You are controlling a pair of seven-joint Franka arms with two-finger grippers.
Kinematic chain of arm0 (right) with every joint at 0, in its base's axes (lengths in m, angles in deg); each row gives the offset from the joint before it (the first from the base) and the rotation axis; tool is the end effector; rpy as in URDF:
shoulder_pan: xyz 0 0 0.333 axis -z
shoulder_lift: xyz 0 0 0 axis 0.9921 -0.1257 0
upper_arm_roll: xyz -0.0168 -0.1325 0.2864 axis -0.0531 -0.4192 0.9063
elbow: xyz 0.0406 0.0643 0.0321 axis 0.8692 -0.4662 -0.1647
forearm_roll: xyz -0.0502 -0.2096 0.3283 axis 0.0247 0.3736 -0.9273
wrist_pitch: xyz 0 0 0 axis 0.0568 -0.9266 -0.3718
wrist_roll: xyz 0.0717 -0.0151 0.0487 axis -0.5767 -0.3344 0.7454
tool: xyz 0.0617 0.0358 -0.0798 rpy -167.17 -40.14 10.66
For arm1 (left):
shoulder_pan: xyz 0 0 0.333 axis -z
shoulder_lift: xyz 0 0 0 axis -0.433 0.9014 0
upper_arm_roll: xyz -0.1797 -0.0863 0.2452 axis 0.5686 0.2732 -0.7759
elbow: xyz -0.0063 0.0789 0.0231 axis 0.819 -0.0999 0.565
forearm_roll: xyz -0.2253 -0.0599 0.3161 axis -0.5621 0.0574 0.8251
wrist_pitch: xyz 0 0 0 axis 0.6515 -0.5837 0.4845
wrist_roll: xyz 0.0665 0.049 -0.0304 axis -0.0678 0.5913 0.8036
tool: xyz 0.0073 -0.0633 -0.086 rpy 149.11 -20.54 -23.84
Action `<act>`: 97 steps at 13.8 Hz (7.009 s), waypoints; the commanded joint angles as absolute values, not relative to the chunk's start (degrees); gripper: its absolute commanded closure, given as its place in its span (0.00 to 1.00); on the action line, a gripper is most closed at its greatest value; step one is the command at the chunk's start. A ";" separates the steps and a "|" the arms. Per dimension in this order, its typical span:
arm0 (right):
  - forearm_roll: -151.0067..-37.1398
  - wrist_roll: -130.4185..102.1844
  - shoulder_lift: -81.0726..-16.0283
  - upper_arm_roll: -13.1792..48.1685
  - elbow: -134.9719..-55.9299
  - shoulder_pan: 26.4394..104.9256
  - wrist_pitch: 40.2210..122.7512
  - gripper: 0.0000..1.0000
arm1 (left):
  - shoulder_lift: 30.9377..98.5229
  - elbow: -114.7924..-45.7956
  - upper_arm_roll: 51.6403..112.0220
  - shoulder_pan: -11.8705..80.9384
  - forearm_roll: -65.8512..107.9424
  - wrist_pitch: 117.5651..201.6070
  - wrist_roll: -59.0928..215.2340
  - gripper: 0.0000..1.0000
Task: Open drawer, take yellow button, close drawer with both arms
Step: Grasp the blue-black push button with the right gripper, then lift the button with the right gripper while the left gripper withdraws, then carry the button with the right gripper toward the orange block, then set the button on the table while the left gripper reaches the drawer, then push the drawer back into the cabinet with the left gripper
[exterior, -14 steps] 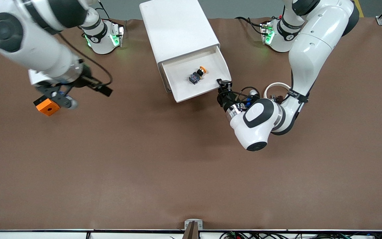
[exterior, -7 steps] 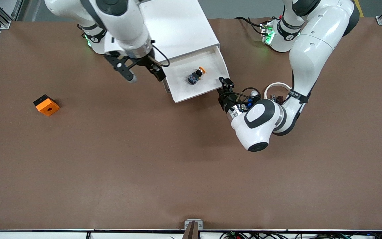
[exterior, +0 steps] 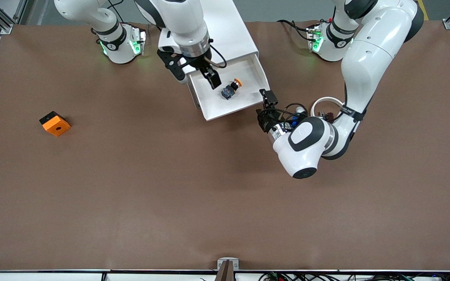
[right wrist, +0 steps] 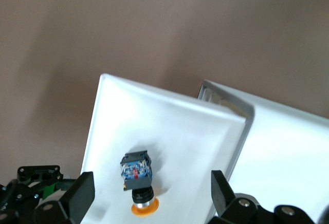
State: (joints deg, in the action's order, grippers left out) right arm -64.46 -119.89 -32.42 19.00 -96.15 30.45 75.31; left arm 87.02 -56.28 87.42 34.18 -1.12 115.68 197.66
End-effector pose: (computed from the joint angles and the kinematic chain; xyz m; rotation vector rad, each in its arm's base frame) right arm 0.3944 0.4607 0.5004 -2.7274 1.4069 0.1501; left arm 0.5460 -0.3523 0.2725 -1.4713 -1.6707 1.2930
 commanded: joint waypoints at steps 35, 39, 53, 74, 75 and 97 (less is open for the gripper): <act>-64.35 -73.44 -39.16 17.58 -81.67 49.52 57.62 1.00 | 44.75 -71.63 87.41 3.70 23.09 109.13 88.88 0.00; -61.80 -53.03 -36.96 17.58 -91.15 62.54 63.58 1.00 | 42.46 -74.00 82.87 9.63 26.42 110.18 86.30 0.00; -58.81 -23.82 -40.64 17.76 -119.19 82.77 105.23 1.00 | 25.58 -88.78 63.95 26.89 26.70 121.88 80.67 0.00; -59.69 -13.61 -48.65 18.20 -121.06 88.32 115.64 0.00 | 43.92 -91.69 89.15 25.57 24.85 152.01 99.02 0.00; -59.69 -13.61 -46.90 18.11 -120.10 88.14 112.41 0.00 | 45.94 -90.11 90.47 25.75 24.94 152.89 102.35 0.00; -58.99 -19.59 -35.81 18.11 -67.27 83.66 38.56 0.00 | 62.66 -76.91 91.89 44.46 35.84 156.77 134.19 0.00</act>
State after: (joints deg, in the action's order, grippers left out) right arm -59.29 -18.75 -35.56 18.04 -69.74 83.65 40.60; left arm 61.70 -78.14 91.77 43.40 34.18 157.16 132.05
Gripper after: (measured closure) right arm 0.000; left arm 0.000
